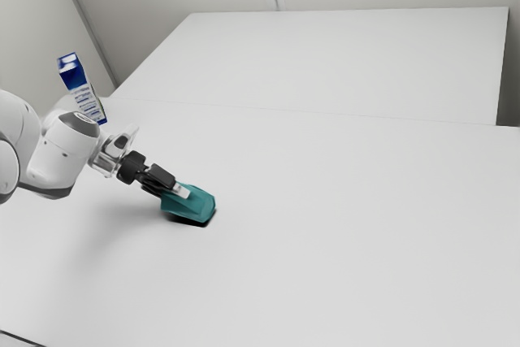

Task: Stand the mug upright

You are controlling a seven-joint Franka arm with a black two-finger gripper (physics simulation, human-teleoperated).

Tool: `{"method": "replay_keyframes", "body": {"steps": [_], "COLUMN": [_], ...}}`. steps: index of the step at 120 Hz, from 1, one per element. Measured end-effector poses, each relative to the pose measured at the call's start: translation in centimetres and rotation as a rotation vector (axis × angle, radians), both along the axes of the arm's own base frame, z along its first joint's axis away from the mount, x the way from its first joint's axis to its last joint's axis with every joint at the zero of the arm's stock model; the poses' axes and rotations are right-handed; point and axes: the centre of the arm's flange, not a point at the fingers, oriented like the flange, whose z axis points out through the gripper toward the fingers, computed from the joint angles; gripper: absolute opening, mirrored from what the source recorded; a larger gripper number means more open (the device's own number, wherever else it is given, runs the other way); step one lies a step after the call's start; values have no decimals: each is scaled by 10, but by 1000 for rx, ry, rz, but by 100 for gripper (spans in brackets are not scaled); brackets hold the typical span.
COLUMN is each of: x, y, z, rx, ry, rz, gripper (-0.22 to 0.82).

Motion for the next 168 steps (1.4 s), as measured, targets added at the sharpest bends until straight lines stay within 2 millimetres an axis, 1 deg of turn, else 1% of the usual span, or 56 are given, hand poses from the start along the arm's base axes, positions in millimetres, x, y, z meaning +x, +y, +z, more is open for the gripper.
{"method": "replay_keyframes", "body": {"steps": [54, 68, 75, 86, 92, 109, 118, 133, 148, 156, 168], "x": [3, 5, 7, 11, 13, 22, 28, 33, 31, 30, 26], "y": [-5, -7, -10, -17, -21, -41, -56, -87, -117, -134, -159], "z": [4, 7, 12, 24, 33, 68, 87, 110, 137, 141, 129], "rx": [-15, -16, -18, -20, -18, 1, 42, 160, 360, 468, 599], "ry": [-8, -15, -24, -48, -63, -122, -148, -164, -195, -199, -197], "rz": [2, 0, -2, -11, -18, -57, -108, -220, -357, -426, -503], "gripper": [-3, -7, -8, -14, -14, -14, -15, -15, -15, -15, -15]}}
